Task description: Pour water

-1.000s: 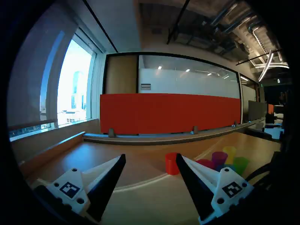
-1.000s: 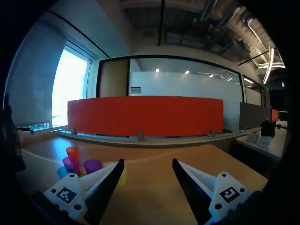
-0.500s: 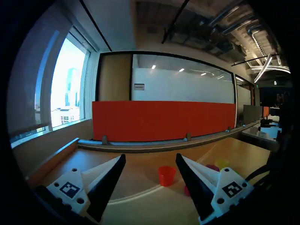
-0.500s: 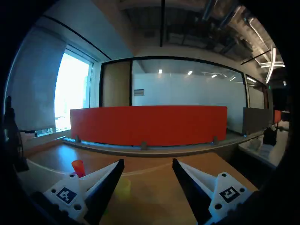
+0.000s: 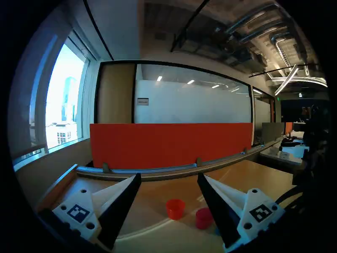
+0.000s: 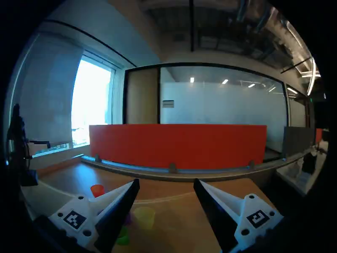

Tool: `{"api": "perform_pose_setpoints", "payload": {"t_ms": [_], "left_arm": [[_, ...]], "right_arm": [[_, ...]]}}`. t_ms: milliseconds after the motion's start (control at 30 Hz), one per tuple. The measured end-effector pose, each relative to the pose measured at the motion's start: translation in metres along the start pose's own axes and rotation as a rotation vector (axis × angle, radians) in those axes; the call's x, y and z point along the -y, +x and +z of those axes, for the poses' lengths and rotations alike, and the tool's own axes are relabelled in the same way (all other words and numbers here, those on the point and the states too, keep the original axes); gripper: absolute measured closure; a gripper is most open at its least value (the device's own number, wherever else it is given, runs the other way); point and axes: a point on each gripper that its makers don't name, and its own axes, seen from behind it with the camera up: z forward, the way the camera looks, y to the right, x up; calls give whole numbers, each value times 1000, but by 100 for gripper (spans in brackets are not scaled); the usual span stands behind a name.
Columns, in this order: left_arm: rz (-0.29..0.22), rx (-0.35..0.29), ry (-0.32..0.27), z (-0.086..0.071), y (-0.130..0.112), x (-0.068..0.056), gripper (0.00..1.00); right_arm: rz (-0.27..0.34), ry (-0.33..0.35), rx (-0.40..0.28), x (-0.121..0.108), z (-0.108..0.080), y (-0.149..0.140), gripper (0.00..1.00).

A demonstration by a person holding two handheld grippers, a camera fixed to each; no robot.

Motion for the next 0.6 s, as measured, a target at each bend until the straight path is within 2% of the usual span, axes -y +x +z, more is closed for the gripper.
{"api": "perform_pose_setpoints", "payload": {"t_ms": [200, 400, 600], "left_arm": [[-6, 11, -95, 3, -2, -19, 1], [-22, 25, -215, 3, -3, -45, 1], [-36, 29, -304, 3, -4, -67, 1]], "right_arm": [[-2, 119, 4, 21, 1, 3, 0], [-18, 259, 4, 48, 0, 8, 0], [-22, 341, 9, 66, -1, 7, 0]]}}
